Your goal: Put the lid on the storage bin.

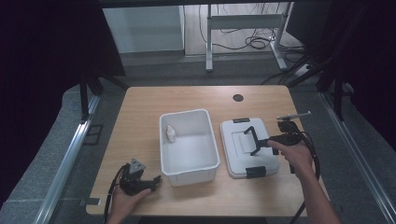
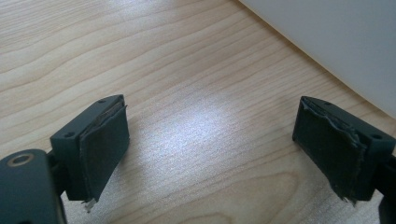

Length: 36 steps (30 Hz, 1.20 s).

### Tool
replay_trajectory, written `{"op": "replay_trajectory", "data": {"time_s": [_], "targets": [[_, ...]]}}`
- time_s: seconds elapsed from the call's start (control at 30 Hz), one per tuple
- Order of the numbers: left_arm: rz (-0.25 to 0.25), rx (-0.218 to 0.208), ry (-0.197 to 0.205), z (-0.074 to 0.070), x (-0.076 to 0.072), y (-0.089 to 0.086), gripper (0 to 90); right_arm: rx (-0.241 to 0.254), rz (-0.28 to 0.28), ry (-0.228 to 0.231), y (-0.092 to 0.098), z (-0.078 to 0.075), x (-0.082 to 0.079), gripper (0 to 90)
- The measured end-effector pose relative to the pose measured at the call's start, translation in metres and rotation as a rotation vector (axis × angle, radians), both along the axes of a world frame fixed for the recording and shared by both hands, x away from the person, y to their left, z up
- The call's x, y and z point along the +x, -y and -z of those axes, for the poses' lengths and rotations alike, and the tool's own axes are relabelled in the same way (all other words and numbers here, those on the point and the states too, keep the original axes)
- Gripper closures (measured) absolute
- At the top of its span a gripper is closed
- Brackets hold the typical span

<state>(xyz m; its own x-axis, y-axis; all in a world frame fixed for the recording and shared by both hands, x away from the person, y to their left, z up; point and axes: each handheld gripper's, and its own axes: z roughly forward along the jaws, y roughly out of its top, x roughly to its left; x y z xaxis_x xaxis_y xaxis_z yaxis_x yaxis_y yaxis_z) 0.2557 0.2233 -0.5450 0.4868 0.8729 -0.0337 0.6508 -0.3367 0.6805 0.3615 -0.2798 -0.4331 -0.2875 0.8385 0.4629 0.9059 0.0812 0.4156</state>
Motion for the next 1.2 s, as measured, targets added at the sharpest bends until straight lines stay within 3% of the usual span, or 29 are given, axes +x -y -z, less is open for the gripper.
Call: {"op": "replay_trajectory", "data": {"time_s": [0.4, 0.7, 0.93, 1.03, 1.2], "targets": [[-0.001, -0.001, 0.0, 0.0, 0.0, 0.0, 10.6, -0.046, -0.017, -0.078, -0.007, -0.001, 0.034, 50.9], [-0.001, -0.001, 0.0, 0.0, 0.0, 0.0, 10.6, -0.06, -0.028, -0.107, -0.011, 0.005, 0.046, 54.2], [0.0, -0.001, 0.0, 0.0, 0.0, 0.0, 10.6, -0.107, -0.036, -0.162, -0.012, 0.015, 0.059, 56.9], [-0.001, 0.0, 0.0, 0.0, 0.0, 0.0, 10.6, -0.105, -0.038, -0.172, -0.013, 0.016, 0.062, 58.1], [-0.001, 0.0, 0.0, 0.0, 0.0, 0.0, 10.6, -0.095, -0.045, -0.21, -0.018, 0.017, 0.07, 66.6]]}}
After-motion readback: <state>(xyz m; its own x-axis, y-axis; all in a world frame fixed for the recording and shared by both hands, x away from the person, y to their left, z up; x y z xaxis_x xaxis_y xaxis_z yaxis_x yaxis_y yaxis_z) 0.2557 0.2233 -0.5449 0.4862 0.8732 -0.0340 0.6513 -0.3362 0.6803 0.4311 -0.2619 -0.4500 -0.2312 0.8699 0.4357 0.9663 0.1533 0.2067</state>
